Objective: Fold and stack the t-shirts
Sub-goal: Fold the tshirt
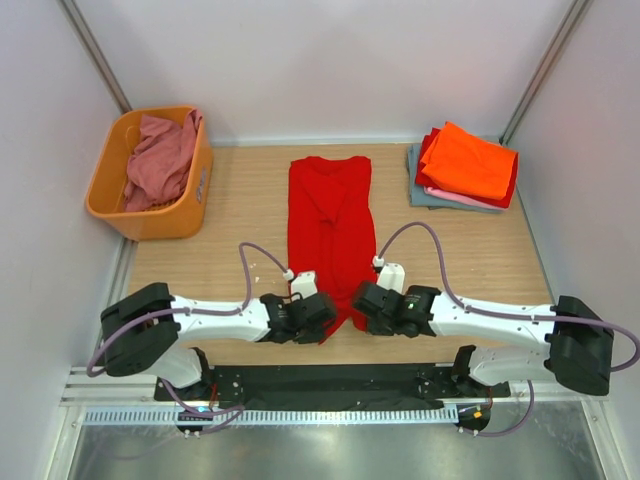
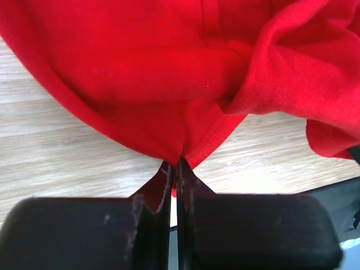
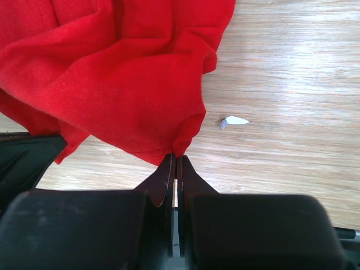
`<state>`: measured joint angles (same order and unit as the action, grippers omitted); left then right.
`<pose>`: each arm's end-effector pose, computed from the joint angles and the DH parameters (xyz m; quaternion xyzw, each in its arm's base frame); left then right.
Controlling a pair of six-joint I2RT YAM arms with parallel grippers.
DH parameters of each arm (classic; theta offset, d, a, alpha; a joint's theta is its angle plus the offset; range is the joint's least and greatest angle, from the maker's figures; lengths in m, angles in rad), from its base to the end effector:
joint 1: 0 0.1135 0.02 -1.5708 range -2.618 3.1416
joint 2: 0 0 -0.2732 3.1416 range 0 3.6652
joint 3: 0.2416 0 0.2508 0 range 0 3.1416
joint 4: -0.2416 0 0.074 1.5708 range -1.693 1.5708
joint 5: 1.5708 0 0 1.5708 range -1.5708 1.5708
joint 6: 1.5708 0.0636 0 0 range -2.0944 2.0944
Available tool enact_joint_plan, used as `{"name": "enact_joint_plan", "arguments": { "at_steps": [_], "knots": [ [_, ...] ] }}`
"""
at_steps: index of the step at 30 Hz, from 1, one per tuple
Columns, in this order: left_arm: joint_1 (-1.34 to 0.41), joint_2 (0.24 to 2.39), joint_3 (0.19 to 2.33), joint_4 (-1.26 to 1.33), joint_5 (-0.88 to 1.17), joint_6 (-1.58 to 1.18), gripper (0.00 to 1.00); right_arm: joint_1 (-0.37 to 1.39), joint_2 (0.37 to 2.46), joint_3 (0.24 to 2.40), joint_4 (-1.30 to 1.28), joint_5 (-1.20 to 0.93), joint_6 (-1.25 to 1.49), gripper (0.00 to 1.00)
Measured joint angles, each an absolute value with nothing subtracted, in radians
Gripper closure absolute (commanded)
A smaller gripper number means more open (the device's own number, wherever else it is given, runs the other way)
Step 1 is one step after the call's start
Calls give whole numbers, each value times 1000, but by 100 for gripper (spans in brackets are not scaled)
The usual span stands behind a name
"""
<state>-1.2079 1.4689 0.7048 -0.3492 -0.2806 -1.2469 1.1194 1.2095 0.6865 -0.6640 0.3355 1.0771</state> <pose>0.1120 -0.2454 0.1389 -0.0505 0.9636 -0.1656 0.2038 0.1124 0.1839 0.1751 0.0114 0.9683 0.0928 0.2315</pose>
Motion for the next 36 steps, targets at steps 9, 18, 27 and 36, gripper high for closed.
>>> {"name": "enact_joint_plan", "arguments": {
  "at_steps": [9,18,27,36],
  "knots": [
    [-1229,1359,709,-533,-276,-1241,100,1121,1116,686,-713,336,1106,99],
    [-1242,1145,716,-706,-273,-1245,100,1225,1102,675,-685,283,1182,99],
    [-1244,1023,787,-886,-319,-1224,100,1270,1071,784,-823,373,1230,99],
    [-1114,1058,949,-951,-364,-1078,100,1172,1116,933,-879,449,1159,99]
  ]
}}
